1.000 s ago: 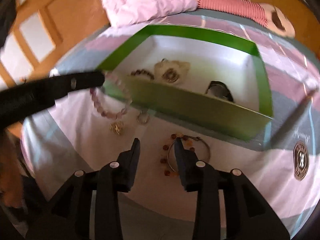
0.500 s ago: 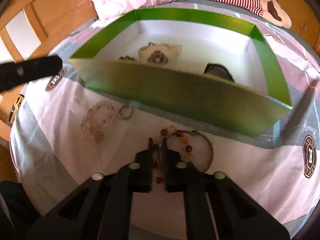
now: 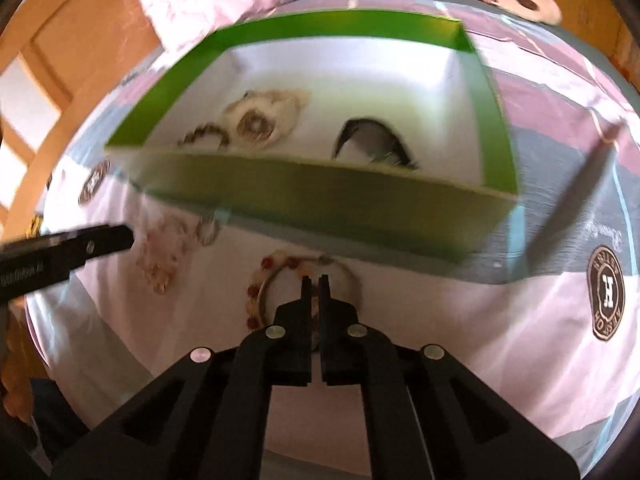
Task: Organize jewelry
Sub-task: 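Lower both bracelets into the green box and open both tools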
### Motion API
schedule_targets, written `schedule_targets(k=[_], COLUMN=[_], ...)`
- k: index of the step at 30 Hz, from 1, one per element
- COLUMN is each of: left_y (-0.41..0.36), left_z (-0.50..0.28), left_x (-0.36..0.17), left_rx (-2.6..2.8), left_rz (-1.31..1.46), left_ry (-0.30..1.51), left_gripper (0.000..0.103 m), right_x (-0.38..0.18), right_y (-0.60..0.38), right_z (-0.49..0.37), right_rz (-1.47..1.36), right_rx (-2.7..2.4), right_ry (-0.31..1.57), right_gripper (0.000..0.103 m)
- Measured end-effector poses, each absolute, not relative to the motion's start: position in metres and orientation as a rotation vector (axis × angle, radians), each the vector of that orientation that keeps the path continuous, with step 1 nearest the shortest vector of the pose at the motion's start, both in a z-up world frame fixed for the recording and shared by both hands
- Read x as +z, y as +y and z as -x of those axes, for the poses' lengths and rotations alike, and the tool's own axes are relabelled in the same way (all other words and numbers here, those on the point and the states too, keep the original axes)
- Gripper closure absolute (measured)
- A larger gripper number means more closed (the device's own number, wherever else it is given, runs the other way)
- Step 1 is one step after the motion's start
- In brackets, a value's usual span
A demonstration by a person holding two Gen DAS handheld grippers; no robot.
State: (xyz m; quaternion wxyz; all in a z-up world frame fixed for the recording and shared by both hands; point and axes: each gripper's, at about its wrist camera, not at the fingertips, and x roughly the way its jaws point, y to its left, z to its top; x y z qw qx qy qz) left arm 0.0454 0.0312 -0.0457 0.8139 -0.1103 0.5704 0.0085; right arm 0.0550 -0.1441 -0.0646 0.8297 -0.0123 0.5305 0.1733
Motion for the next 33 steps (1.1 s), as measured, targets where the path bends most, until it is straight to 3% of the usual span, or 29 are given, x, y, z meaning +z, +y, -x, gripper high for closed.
schedule_targets(k=[1, 3, 5, 16, 18, 20, 27, 33], left_y=[0.031, 0.031, 0.033, 0.034, 0.029, 0.026, 0.016, -0.003], left_z=[-0.046, -0.049, -0.052, -0.071, -0.072, -0.073, -0.057, -0.039], left_x=[-0.049, -0.054, -0.058, -0.08, -0.08, -0.078, -0.034, 0.014], left_rx=[0.024, 0.027, 0.023, 0.037, 0.069, 0.065, -0.071, -0.224], left_rz=[0.234, 0.233, 0.243, 0.231, 0.168, 0.165, 0.205, 0.171], left_ry=[1.223, 1.233, 1.244, 1.284, 1.278, 1.271, 1.137, 0.935], left_gripper=[0.062, 0.058, 0.054, 0.049, 0.07, 0.095, 0.096, 0.096], right_x=[-0.066, -0.067, -0.07, -0.075, -0.075, -0.073, -0.036, 0.027], right_y=[-0.139, -0.133, -0.133, -0.127, -0.125, -0.125, -0.133, -0.152], right_z=[-0.053, -0.05, -0.05, -0.048, -0.05, -0.051, -0.043, -0.027], right_rz=[0.056, 0.104, 0.104, 0.127, 0.126, 0.119, 0.042, -0.096], right_rx=[0.369, 0.353, 0.352, 0.359, 0.37, 0.382, 0.435, 0.523], right_ry=[1.121, 1.103, 1.111, 1.103, 1.107, 1.114, 1.036, 0.815], right_gripper=[0.096, 0.081, 0.077, 0.071, 0.092, 0.096, 0.096, 0.096])
